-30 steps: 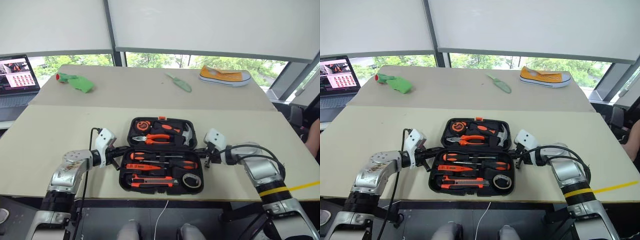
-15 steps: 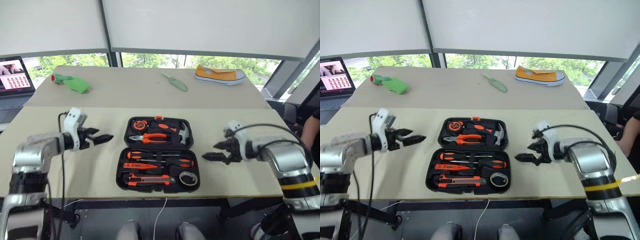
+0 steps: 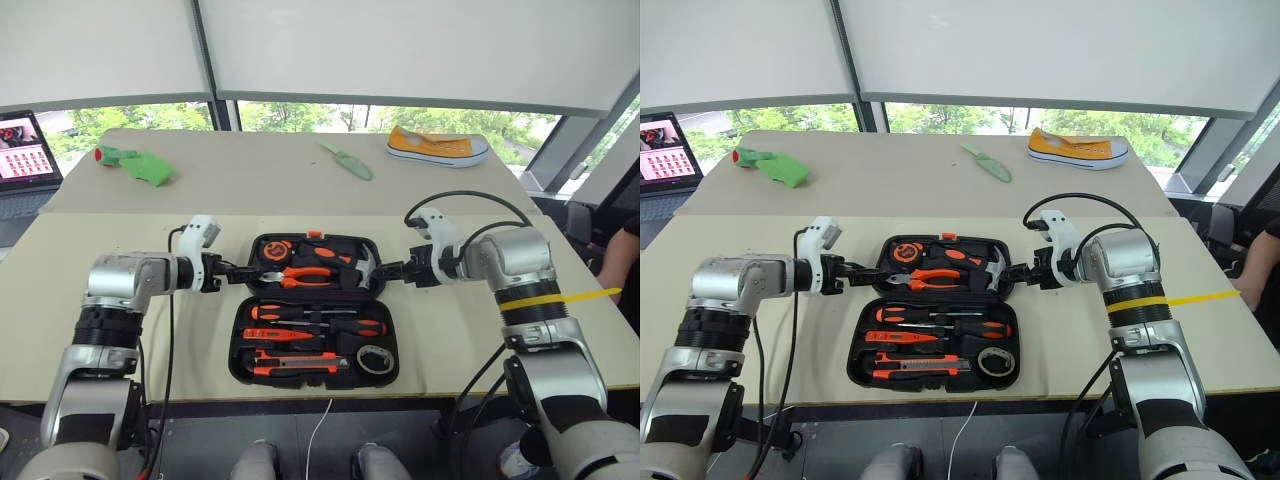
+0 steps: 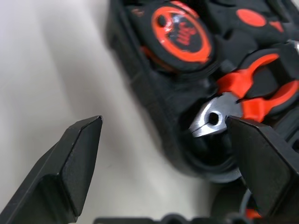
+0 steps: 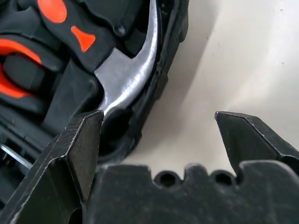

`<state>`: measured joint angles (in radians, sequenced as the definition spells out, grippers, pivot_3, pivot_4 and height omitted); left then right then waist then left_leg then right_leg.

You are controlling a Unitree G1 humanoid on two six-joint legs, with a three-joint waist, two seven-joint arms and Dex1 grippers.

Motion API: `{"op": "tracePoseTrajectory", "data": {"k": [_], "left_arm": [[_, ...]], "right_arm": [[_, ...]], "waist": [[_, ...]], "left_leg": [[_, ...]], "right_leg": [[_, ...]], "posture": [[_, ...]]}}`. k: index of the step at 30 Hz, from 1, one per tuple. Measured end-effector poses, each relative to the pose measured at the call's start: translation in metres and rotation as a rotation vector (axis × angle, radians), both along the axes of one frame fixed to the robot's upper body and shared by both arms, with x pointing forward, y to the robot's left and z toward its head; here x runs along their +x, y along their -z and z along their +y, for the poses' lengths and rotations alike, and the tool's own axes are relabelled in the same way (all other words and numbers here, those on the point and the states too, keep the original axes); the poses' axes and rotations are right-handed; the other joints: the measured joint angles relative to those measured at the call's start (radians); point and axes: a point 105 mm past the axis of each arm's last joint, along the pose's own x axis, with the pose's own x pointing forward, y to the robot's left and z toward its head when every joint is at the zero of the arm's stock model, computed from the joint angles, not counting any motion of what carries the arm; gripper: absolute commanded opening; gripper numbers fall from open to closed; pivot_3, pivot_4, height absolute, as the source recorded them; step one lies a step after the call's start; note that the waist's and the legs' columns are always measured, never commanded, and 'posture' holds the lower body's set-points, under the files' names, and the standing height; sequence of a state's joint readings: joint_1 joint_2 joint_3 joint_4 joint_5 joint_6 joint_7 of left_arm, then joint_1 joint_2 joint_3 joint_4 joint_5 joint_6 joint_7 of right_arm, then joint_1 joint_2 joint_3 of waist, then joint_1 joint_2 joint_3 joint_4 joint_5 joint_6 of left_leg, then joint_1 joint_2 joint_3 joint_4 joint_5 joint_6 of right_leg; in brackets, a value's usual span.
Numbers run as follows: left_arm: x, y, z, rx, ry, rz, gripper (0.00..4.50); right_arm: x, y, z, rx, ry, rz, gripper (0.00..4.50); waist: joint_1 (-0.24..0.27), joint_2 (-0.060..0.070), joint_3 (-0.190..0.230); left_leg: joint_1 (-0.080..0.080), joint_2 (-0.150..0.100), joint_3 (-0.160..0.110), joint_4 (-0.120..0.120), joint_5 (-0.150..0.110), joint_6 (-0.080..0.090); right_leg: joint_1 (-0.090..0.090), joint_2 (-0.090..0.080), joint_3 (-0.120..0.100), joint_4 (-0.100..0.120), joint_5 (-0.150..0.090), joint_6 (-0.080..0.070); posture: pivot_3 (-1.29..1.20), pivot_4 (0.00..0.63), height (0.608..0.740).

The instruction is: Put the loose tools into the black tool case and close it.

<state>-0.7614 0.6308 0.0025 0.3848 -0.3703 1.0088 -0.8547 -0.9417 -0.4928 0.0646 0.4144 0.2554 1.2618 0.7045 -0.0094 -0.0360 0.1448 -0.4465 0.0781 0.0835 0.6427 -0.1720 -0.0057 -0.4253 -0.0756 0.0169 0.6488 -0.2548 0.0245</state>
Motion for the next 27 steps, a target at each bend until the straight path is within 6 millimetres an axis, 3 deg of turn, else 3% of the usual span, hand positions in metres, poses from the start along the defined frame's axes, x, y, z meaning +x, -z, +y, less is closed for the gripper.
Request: {"op": "tracePoseTrajectory", "data": {"k": [2,5,13,16,21,24,27], "left_arm": [[0.000,0.002,0.001,0.004,-0.009,0.008,3.98],[0.001,0.004,0.001,0.008,-0.013,0.009,3.09],[0.003,0.001,-0.003,-0.029,-0.018,0.011,0.03],[0.004,0.002,-0.002,-0.067,-0.043,0.020,0.00],[0.007,0.003,-0.001,-0.183,-0.088,-0.070,0.00],[0.004,0.000,0.001,-0.266,-0.093,-0.302,0.00],[0.002,-0.006,0.005,-0.263,-0.103,-0.432,0.00]], "right_arm": [[0.000,0.004,-0.003,-0.004,0.014,0.014,4.50],[-0.001,0.006,-0.003,-0.003,0.014,0.020,3.76],[0.001,0.008,0.009,0.042,-0.002,0.033,0.94],[0.004,0.007,0.012,0.089,0.005,0.032,0.09],[0.012,0.005,0.012,0.163,-0.007,-0.149,0.09],[0.009,-0.006,0.008,0.179,-0.090,-0.436,0.09],[0.003,-0.017,0.010,0.179,-0.151,-0.606,0.09]], "waist": [[-0.001,0.000,0.000],[-0.003,0.000,0.000],[-0.002,0.000,0.000],[-0.001,0.000,0.000],[-0.003,0.000,0.000],[-0.002,0.000,0.002],[-0.002,0.000,0.002]], "left_leg": [[0.000,0.000,0.000,0.000,0.000,0.000],[0.000,0.000,0.000,0.000,0.000,0.000],[0.003,0.000,-0.001,0.001,0.000,0.000],[0.005,0.000,-0.001,0.001,0.002,-0.001],[0.004,0.000,-0.001,0.001,0.005,0.000],[-0.002,0.000,-0.001,0.001,0.005,0.000],[-0.004,-0.001,-0.001,0.000,0.005,0.000]], "right_leg": [[0.000,0.000,0.000,0.000,0.000,0.000],[0.000,0.000,0.000,0.000,0.000,0.000],[0.003,0.000,0.000,0.001,0.000,0.000],[0.005,0.000,0.000,0.001,0.003,0.001],[0.004,0.000,0.001,0.000,0.006,0.001],[0.000,-0.001,0.001,-0.001,0.007,0.002],[-0.002,0.000,0.000,-0.002,0.007,0.002]], "posture": [[0.00,0.150,0.740],[0.00,0.150,0.740],[0.00,0.150,0.740],[0.00,0.150,0.740],[0.00,0.150,0.740],[0.00,0.150,0.740],[0.00,0.150,0.740]]}}
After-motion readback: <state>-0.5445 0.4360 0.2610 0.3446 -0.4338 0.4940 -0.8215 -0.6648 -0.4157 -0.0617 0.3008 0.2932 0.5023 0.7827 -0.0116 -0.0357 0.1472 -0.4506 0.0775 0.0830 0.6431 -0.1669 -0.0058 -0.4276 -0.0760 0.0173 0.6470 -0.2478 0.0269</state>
